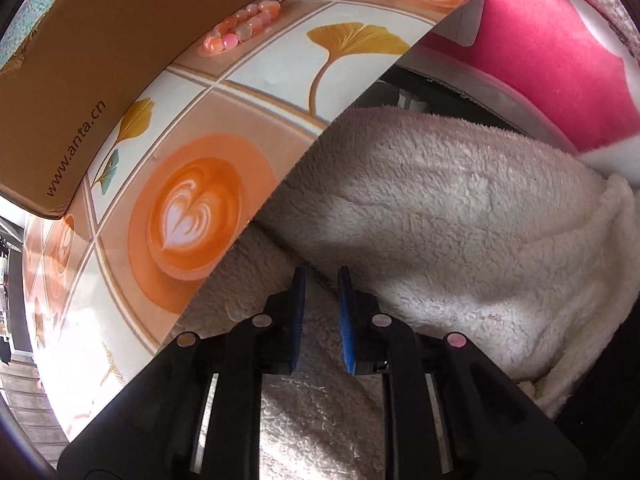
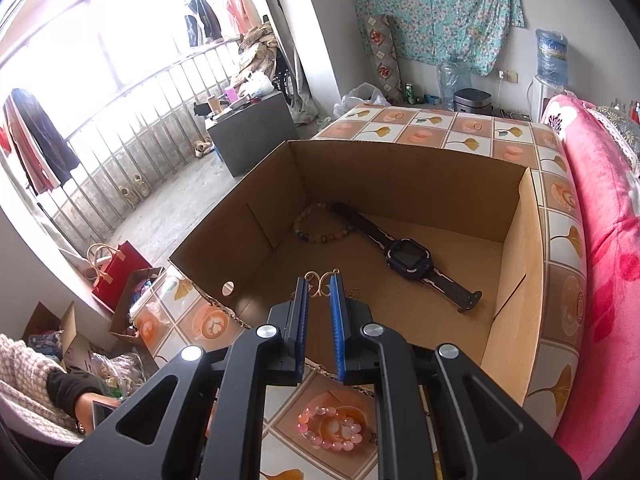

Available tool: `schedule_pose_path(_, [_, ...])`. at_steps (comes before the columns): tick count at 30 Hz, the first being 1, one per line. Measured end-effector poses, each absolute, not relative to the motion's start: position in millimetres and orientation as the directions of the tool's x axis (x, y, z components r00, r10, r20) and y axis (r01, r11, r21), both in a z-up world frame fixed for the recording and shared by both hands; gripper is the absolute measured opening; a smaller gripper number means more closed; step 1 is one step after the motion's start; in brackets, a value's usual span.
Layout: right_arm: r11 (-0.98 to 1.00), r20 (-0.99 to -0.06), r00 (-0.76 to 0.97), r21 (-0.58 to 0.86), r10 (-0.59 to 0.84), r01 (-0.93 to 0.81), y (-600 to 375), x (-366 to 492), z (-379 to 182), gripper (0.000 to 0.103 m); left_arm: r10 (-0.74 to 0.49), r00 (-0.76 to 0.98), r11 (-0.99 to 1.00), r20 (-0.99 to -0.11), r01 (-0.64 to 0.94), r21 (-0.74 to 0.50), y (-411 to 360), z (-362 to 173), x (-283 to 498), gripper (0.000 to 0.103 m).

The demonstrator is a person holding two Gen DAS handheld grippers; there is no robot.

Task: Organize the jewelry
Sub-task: 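Hold the gold flower charm above the box with the right gripper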

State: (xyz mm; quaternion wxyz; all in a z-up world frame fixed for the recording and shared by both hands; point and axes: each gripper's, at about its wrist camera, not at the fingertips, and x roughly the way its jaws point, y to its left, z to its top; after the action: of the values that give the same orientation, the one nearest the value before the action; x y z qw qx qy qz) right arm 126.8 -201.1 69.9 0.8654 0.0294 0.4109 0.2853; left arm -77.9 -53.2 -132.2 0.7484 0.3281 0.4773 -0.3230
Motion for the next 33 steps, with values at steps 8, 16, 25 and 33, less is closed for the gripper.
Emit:
schedule_pose_path(8, [0.831,-0.692,0.495,0.292,0.525,-0.473,-201,126,68,0.011,-0.123,0.330,0.535,-0.936,0.816,0.217,-65,-153,-78,0.015])
schedule_pose_path(16, [0.833,-0.692,0.495,0.296,0.525,-0.468,-201,125,67,0.011,-0.113,0.325,0.498,-0.939,0.836,0.229,-87,-173,-78,0.015])
schedule_pose_path(25, [0.831,-0.690,0.495,0.298,0.527,-0.469,-201,124,67,0.011,-0.128,0.330,0.503,-0.935,0.834,0.225,-89,-181,-80,0.003])
schedule_pose_path(33, [0.829,-0.687,0.497,0.298,0.530,-0.473,-198,123,70,0.011,-0.160,0.315,0.544,-0.936,0.819,0.183,-72,-176,-74,0.001])
